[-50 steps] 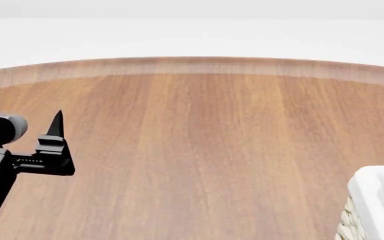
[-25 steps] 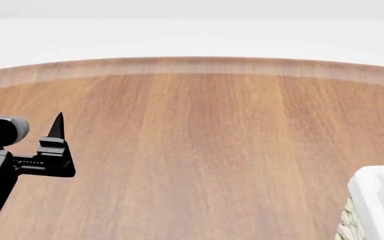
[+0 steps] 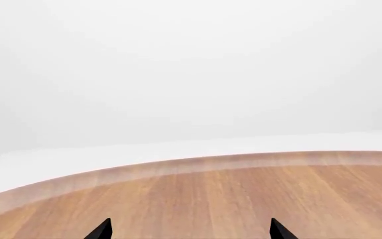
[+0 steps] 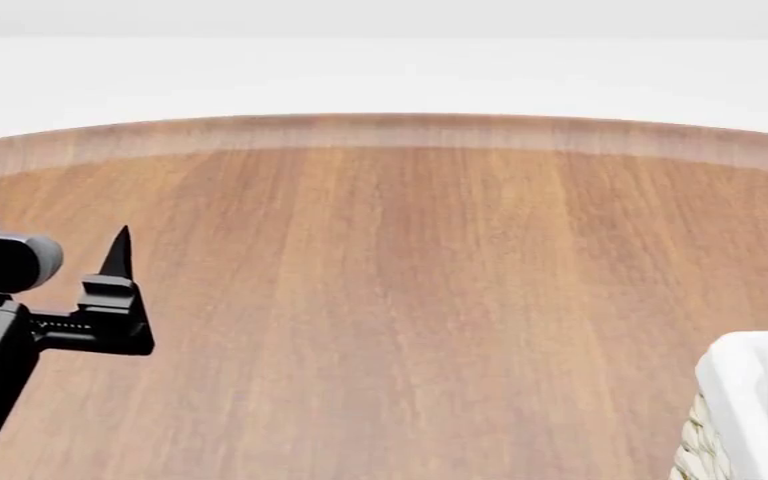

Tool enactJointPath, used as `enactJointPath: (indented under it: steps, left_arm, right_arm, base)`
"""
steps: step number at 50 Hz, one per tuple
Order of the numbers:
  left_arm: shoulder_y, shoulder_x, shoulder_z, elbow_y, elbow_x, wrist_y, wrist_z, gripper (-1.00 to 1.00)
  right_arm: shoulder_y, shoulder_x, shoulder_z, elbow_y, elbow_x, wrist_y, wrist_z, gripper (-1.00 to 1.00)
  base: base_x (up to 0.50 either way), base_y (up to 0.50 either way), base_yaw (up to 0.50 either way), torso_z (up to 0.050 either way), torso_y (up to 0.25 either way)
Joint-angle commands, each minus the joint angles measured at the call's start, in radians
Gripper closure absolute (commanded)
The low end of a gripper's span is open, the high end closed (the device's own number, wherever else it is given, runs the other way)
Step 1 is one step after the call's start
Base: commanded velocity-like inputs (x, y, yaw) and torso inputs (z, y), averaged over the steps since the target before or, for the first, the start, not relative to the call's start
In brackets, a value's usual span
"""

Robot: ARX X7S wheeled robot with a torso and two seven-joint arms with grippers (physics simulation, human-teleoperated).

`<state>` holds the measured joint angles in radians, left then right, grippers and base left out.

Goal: Pick the milk and place it in the basket.

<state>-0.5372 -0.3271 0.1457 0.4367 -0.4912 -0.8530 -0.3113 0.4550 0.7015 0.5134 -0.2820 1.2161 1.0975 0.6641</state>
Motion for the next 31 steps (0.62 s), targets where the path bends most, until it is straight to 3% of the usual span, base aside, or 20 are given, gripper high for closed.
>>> enactJointPath:
  steps: [1, 15, 31]
  left_arm:
    - [0.002, 0.001, 0.005, -0.004, -0.002, 0.006, -0.002, -1.00]
    - [0.006, 0.002, 0.014, 0.007, -0.008, 0.005, -0.007, -1.00]
    - [0.008, 0.005, 0.022, 0.026, -0.018, 0.001, -0.015, -1.00]
  right_arm:
    - [0.236, -0.023, -0.246, -0.061, 0.014, 0.057, 0.016, -1.00]
    - [0.293, -0.142, -0.521, -0.129, -0.118, -0.002, -0.089, -1.00]
    - [0.216, -0.166, -0.698, -0.203, -0.334, -0.127, -0.120, -1.00]
  base:
    - [0.00, 0.00, 0.00, 0.000, 0.000]
    - [0.00, 0.00, 0.00, 0.000, 0.000]
    - [0.00, 0.00, 0.00, 0.000, 0.000]
